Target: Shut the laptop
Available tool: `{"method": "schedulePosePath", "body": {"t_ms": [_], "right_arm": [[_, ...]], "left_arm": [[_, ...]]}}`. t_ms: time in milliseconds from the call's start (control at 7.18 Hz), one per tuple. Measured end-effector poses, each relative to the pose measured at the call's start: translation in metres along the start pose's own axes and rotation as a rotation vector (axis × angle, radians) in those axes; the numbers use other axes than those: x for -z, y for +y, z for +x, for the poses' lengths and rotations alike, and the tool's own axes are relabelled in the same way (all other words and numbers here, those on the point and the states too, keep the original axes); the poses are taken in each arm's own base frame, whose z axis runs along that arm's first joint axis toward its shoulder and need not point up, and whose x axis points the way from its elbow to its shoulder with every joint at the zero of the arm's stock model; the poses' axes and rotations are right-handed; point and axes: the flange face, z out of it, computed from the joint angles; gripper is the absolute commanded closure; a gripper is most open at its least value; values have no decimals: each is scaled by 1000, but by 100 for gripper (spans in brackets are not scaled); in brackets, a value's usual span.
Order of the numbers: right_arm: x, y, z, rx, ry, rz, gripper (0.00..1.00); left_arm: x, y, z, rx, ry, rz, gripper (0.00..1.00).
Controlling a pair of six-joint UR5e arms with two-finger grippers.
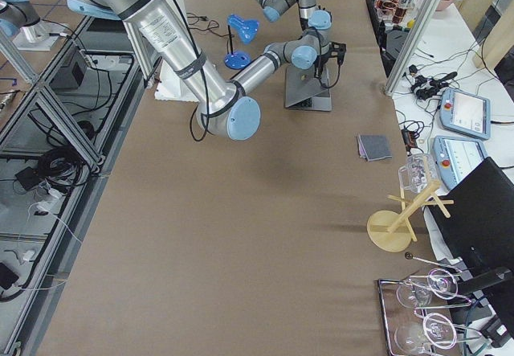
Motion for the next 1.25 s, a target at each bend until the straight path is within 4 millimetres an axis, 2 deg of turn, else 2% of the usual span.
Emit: {"method": "schedulePosePath", "body": {"t_ms": [418, 696, 835, 975, 1114, 1253], "right_arm": [[-41, -14, -1, -9, 54, -31, 100], [-63, -12, 5, 3, 61, -47, 100], [-63, -11, 7, 5, 52, -56, 100], [-49, -15, 16, 3, 26, -80, 1], [-20, -25, 40, 2, -15, -103, 0], [13, -37, 79, 12, -46, -104, 0]], "left_arm": [[-34, -14, -1, 1, -20, 29, 100], [-34, -17, 3, -4, -11, 41, 100], [-24, -20, 3, -6, 4, 43, 26], [-5, -29, -10, -1, 25, 18, 8], [21, -43, -43, 6, 38, -30, 4], [54, -56, -84, -13, 37, -60, 3]]}}
